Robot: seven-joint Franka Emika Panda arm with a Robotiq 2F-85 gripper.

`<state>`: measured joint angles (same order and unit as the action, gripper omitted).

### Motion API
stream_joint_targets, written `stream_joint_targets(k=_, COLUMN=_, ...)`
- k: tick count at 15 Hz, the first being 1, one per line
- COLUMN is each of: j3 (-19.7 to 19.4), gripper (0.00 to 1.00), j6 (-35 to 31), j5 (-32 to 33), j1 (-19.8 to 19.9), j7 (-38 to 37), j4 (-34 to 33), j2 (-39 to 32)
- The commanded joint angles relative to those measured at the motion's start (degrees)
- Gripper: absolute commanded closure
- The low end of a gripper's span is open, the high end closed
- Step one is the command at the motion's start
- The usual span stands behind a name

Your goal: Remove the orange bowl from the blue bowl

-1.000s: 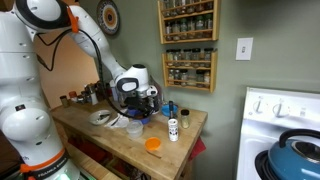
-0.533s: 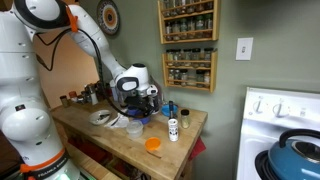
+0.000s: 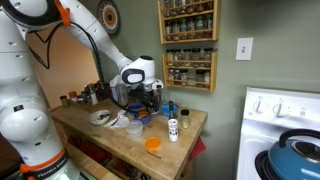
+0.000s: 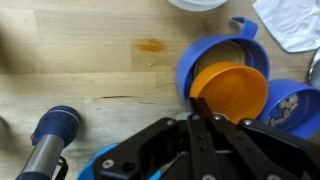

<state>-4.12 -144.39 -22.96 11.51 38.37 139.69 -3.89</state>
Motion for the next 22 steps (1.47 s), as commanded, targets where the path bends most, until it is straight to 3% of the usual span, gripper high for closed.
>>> stream_joint_targets(k=1, j3=-2.5, gripper=1.00, j6=11.0, j5=0.1, j1=0.8, j7=0.9, j4=-2.1, j2=3.1)
stream_joint_targets(k=4, j3=-5.7, gripper=1.00, j6=12.7, j5=3.9, j1=1.6, j7=-2.4, j4=-3.2, j2=4.2)
stream_joint_targets(k=8, j3=-10.1, gripper=1.00, j6=13.8, j5=4.1, j1=4.1, j7=-4.7, j4=-3.8, j2=2.9)
stream_joint_targets(k=14, j3=-9.2, gripper=1.00, j6=11.9, j5=3.3, j1=2.7, j7=-2.8, j4=-3.6, j2=3.4)
stream_joint_targets(k=18, j3=-9.2, gripper=1.00, j6=-0.3, j5=4.3, j1=2.8, j7=-8.2, j4=-2.1, j2=1.2)
stream_joint_targets(k=22, j3=-9.2, gripper=1.00, j6=-0.1, j5=5.1, j1=3.7, j7=-6.2, j4=-1.2, j2=-0.6)
